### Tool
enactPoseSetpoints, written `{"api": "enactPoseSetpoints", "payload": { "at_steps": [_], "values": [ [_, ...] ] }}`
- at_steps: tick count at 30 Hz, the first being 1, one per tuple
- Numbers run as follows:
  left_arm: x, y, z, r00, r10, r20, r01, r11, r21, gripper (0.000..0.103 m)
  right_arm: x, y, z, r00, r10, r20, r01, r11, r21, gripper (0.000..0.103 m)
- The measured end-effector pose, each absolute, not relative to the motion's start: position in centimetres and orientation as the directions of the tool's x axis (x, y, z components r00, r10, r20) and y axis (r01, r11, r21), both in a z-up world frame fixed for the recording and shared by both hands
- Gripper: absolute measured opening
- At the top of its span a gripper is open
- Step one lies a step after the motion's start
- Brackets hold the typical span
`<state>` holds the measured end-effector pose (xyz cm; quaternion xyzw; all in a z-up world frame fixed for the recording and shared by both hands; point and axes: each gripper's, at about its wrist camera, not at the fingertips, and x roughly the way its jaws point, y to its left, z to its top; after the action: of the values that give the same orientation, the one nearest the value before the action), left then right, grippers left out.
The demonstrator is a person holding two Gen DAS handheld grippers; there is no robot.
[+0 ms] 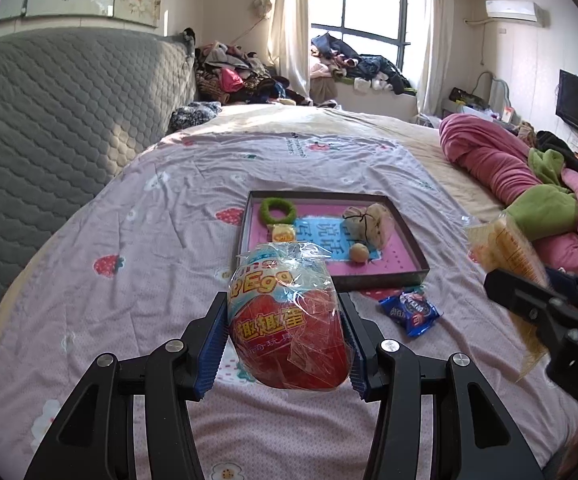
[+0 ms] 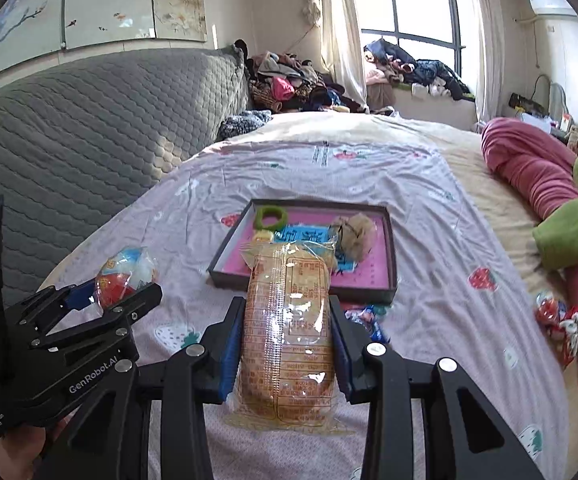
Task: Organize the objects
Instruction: 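Lift the egg packet with left gripper while right gripper lifts the wafer packet toward the tray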
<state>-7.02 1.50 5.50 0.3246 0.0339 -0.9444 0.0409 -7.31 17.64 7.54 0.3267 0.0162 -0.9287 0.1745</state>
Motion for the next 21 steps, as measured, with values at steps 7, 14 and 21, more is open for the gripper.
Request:
{"api": "enactPoseSetpoints", "payload": {
  "at_steps": [7, 14, 21],
  "values": [
    [-8.5, 2.1, 6.8, -0.793, -0.057, -0.607, 0.090, -0.996, -0.024, 0.053, -8.4, 17.8, 9.4, -0.742, -0.309, -0.595, 0.344, -0.937, 0.057, 0.039],
    [-11.4, 2.8, 8.4, -0.797, -0.048, -0.602, 0.075, -0.997, -0.020, 0.053, -10.3, 17.6, 11.0, -0.758, -0.309, -0.574, 0.348, -0.936, 0.043, 0.039],
    [-14.1, 3.5, 9.2, -0.803, -0.044, -0.594, 0.064, -0.998, -0.013, 0.053, -13.1, 18.0, 11.8, -0.767, -0.304, -0.566, 0.344, -0.938, 0.037, 0.039]
  ]
}}
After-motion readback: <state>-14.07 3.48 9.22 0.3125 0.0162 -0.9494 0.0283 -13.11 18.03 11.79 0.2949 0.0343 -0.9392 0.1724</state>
